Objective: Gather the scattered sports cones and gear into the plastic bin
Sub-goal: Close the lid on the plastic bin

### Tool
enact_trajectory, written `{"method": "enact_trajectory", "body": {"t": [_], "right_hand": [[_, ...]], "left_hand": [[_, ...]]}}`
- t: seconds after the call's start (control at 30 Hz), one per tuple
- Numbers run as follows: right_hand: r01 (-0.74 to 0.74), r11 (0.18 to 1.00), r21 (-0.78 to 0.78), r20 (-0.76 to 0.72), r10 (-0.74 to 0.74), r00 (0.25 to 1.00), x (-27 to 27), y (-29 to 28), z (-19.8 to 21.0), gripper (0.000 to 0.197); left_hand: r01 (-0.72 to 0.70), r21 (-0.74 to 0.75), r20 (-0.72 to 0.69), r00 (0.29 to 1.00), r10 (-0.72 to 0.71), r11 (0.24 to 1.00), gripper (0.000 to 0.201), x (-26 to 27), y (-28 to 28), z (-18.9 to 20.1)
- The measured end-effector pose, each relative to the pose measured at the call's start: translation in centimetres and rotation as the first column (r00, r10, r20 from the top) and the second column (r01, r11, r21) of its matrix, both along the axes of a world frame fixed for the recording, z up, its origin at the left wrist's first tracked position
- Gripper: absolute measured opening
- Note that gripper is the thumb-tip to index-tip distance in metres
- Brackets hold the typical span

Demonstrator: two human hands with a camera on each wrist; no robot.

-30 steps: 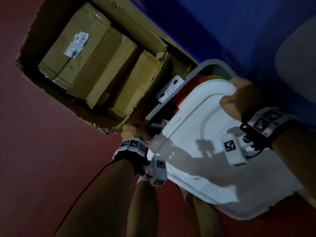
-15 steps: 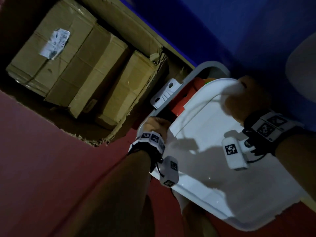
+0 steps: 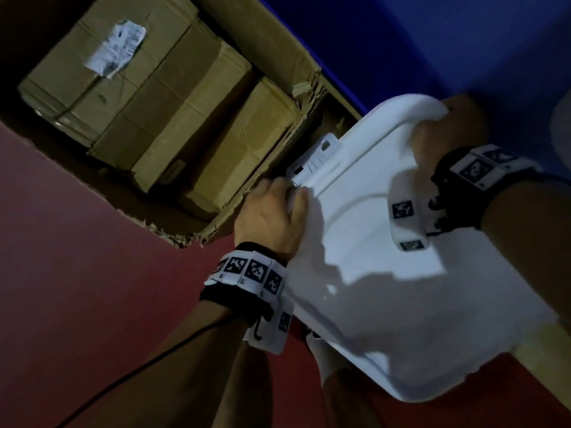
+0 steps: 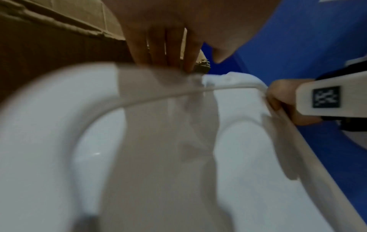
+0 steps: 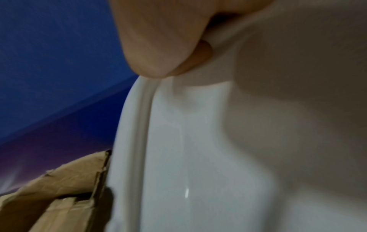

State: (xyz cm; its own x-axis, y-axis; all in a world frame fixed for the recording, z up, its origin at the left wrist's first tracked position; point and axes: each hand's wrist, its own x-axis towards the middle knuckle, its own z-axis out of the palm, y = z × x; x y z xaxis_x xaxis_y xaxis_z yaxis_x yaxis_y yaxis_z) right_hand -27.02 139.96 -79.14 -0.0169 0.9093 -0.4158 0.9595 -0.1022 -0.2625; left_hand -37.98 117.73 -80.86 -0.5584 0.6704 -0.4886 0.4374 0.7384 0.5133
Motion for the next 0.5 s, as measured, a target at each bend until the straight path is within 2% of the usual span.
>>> {"method": "enact_trajectory", "body": {"t": [0.07,0.17,0.2,0.27,0.33,0.37,0.5], "right_hand": [[-0.019,1.000,0.008,0.034,0.019,0.999,-0.1,0.3,-0.7,0.042],[-0.150,0.988,-0.033,0.069,0.152,0.986,0.8,-0.8,-1.3,0.071],[-0.214,0.977,-0.028,0.103,0.215,0.971,1.1,-1.3,-1.4,0.074],[-0.379,0.922,-0.075,0.247,0.385,0.889,1.7,-2.7,-2.0,0.075],[-0.464,0.855,-0.231,0.323,0.517,0.793,2.1,-3.8,-2.8,0.079],[-0.459,0.847,-0.266,0.312,0.527,0.791,2.1,-4.2,-3.0,0.083],[-0.446,0.861,-0.245,0.233,0.498,0.835,2.2,-4.5,-3.7,0.105]], "left_hand": [[0.063,-0.008,-0.102,0.993,-0.063,0.998,0.042,-0.1,-0.3,-0.5],[0.240,-0.138,-0.009,0.970,-0.244,0.961,0.049,0.9,-0.8,-1.6],[0.251,-0.149,0.033,0.968,-0.249,0.956,0.054,1.4,-1.0,-2.1],[0.224,-0.192,0.038,0.975,-0.221,0.956,0.060,2.1,-1.0,-2.6],[0.188,-0.248,0.004,0.981,-0.193,0.950,0.064,2.4,-0.5,-3.0],[0.176,-0.294,0.010,0.983,-0.181,0.939,0.064,2.2,0.0,-3.0],[0.130,-0.398,0.150,0.986,-0.075,0.908,0.056,1.1,1.8,-2.9]]}}
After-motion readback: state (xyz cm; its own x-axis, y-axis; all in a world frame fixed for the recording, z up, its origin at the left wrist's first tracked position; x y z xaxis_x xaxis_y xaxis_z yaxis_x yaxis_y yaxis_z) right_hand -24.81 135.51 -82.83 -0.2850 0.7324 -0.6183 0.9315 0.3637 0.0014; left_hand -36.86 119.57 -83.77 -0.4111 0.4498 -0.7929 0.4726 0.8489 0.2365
